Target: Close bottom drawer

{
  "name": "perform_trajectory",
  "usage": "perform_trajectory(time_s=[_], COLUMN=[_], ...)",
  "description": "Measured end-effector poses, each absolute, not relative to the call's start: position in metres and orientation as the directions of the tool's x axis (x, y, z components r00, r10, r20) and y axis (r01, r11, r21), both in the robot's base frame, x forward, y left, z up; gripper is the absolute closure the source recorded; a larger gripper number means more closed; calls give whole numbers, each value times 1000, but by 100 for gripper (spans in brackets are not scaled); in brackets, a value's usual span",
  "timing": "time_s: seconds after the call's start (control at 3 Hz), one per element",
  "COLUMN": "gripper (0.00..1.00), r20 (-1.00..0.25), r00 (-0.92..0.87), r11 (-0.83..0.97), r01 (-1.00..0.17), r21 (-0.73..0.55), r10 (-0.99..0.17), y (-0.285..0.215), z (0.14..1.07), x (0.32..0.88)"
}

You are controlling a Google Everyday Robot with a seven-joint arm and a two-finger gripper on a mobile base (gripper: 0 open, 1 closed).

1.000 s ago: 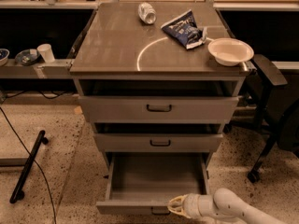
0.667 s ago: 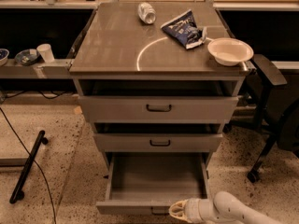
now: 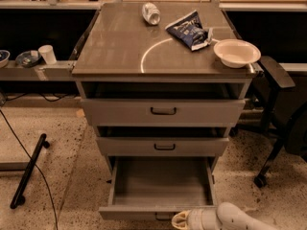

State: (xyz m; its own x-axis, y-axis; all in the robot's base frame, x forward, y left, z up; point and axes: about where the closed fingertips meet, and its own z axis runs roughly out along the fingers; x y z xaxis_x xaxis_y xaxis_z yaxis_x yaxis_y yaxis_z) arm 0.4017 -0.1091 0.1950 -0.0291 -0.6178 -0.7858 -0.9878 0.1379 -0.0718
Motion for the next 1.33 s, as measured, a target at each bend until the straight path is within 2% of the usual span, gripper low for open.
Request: perform_trajectory(time_s=[0.33, 0.67, 1.0, 1.33], gripper=[31, 6, 0, 0], r20=[-786, -786, -786, -786], r00=[-29, -29, -29, -29], r11=[138, 138, 138, 138], r01=[-988, -988, -988, -988], r21=[-72, -72, -72, -72], r10=[-618, -618, -618, -618], y=[-109, -109, -109, -109], z=[195, 195, 195, 195], x=[402, 402, 402, 402])
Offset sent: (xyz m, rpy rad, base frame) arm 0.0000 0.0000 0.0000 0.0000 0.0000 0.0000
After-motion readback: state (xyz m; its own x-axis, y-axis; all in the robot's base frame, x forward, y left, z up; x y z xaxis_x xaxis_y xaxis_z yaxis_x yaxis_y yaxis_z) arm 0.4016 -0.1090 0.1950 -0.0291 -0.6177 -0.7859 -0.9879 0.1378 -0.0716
